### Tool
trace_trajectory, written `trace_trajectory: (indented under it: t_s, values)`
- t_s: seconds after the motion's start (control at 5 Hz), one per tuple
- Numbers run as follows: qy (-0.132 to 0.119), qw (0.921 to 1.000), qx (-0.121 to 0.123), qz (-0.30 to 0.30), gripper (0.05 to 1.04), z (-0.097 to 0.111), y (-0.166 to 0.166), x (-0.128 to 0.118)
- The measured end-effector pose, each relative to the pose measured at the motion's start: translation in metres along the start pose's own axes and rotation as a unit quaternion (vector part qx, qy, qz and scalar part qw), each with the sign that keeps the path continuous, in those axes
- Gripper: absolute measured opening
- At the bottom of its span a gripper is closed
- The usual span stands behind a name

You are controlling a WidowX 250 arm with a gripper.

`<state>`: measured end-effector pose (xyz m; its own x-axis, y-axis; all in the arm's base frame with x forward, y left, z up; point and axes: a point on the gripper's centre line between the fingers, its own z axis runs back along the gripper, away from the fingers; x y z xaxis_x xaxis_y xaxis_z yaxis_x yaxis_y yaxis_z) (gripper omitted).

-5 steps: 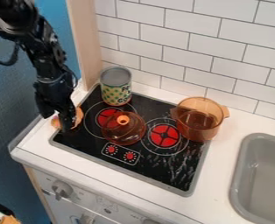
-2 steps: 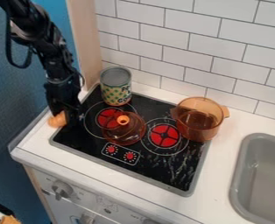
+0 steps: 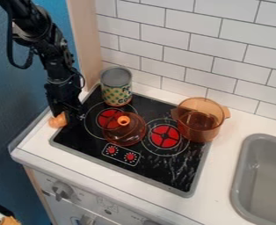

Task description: Move the croissant to the bottom right corner of the stove

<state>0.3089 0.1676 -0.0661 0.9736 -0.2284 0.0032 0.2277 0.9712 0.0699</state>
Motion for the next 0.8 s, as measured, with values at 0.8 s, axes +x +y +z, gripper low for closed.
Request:
trace_trajectory:
  t_s: [0.8]
  values:
    - [-0.078, 0.9960, 0.008, -0.041, 0.639, 0.087, -0.100, 0.006]
